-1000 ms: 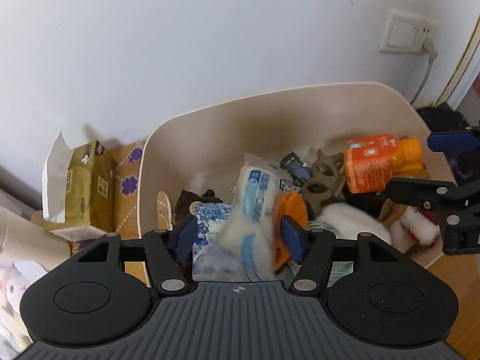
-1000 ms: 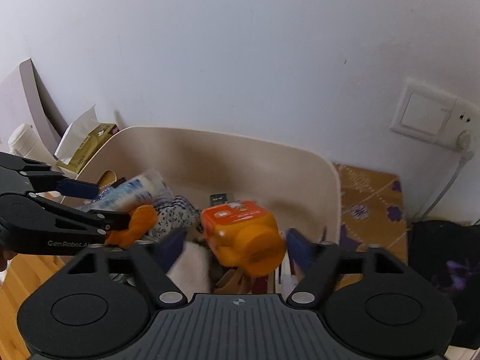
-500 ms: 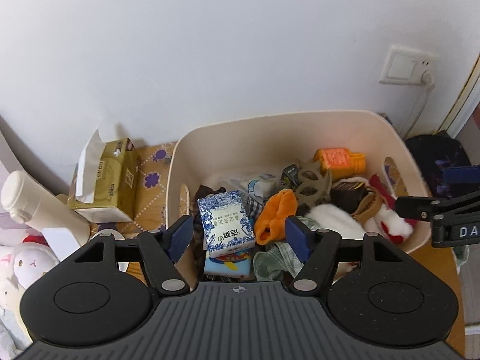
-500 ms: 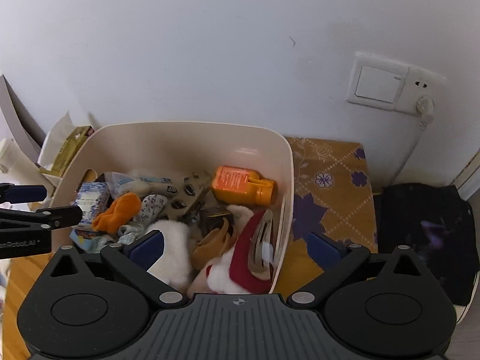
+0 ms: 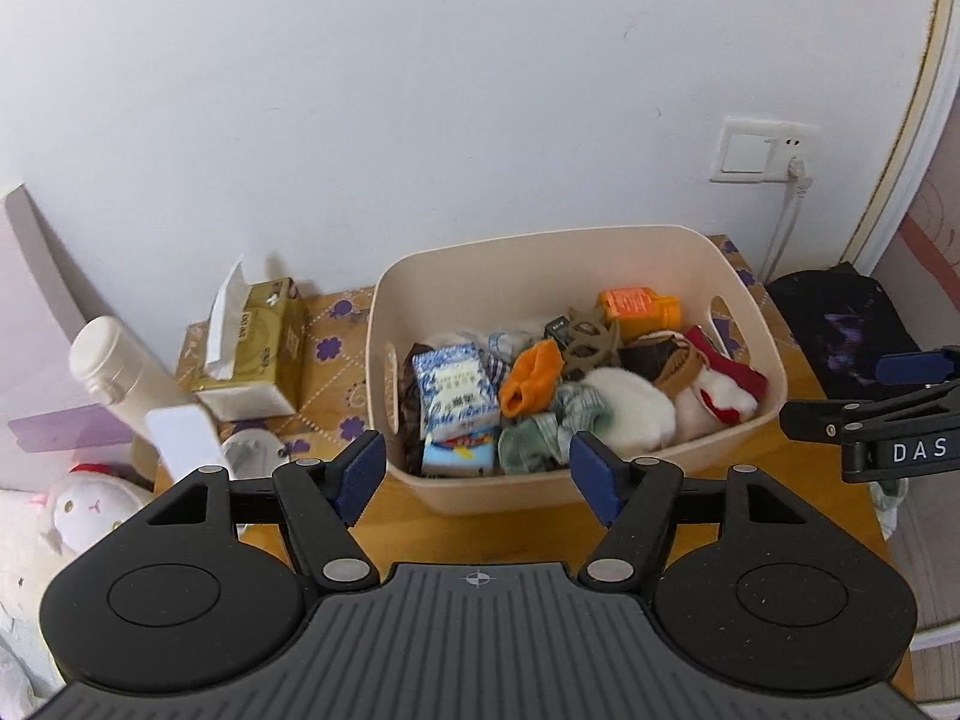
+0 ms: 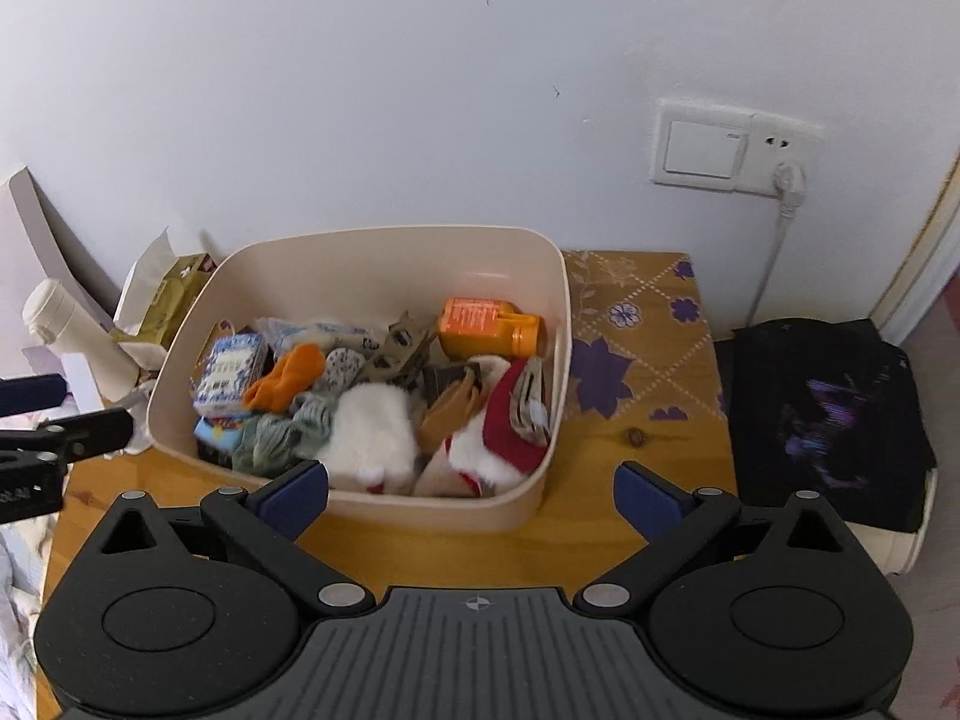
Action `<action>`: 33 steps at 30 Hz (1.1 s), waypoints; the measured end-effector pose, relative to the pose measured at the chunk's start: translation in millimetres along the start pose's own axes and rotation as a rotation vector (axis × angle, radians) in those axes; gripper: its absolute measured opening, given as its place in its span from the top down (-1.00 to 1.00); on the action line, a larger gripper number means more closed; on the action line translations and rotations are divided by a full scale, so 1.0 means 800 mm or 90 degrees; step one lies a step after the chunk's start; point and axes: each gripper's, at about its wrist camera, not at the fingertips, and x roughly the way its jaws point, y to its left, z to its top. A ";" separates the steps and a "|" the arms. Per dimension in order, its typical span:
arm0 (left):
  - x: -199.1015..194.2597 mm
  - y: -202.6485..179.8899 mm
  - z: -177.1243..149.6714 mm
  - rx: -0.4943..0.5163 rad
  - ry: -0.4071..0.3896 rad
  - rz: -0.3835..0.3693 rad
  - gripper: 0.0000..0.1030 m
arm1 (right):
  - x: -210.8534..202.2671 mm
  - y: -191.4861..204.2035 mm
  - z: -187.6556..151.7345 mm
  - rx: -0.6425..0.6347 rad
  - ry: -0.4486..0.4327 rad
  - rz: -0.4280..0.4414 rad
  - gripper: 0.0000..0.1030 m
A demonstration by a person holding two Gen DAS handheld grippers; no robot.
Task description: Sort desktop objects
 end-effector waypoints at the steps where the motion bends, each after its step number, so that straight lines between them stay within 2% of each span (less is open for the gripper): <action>1: -0.007 0.001 -0.005 0.001 -0.001 -0.001 -0.35 | -0.008 0.001 -0.005 0.000 -0.003 -0.003 -1.00; 10: -0.079 0.009 -0.044 0.004 -0.026 -0.004 -0.36 | -0.072 0.011 -0.050 0.008 -0.027 -0.016 -1.00; 14: -0.114 0.009 -0.060 0.001 -0.054 0.001 -0.36 | -0.100 0.013 -0.070 0.014 -0.031 -0.021 -1.00; 17: -0.137 0.007 -0.074 0.002 -0.055 -0.009 -0.53 | -0.121 0.016 -0.086 0.013 -0.038 -0.024 -1.00; 25: -0.193 0.012 -0.117 -0.011 -0.086 -0.015 -0.59 | -0.183 0.027 -0.130 0.017 -0.065 -0.022 -1.00; 33: -0.233 0.029 -0.158 -0.026 -0.092 -0.011 -0.72 | -0.239 0.052 -0.169 0.003 -0.083 -0.015 -1.00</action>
